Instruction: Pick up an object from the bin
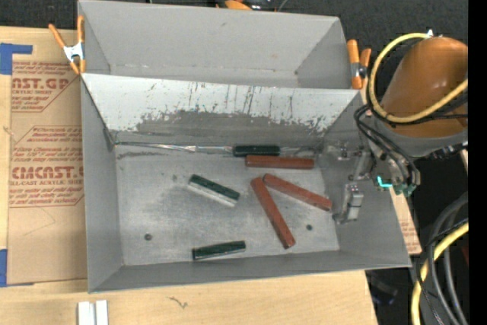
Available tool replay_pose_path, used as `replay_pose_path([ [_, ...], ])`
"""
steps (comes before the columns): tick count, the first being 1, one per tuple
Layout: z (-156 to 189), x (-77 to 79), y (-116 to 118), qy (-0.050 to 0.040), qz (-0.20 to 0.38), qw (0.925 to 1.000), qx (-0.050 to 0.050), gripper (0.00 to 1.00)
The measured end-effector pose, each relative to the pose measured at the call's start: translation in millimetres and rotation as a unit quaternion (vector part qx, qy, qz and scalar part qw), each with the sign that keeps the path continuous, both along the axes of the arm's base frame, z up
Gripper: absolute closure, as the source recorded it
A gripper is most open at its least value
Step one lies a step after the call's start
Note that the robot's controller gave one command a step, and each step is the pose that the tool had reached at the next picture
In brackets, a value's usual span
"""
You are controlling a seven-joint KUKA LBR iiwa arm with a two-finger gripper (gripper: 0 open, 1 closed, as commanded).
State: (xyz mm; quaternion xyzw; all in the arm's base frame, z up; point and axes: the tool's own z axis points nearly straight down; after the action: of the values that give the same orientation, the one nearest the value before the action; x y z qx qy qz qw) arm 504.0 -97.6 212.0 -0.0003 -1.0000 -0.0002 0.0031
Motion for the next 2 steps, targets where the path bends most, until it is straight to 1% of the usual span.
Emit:
replay_pose_path([
  [1, -140.1, -0.8, -23.5, -0.0011, 0.07, 0.9976, 0.0, 0.0],
  [2, -139.5, 70.8, -45.0, -0.0068, 0.036, 0.9993, -0.001, 0.0],
])
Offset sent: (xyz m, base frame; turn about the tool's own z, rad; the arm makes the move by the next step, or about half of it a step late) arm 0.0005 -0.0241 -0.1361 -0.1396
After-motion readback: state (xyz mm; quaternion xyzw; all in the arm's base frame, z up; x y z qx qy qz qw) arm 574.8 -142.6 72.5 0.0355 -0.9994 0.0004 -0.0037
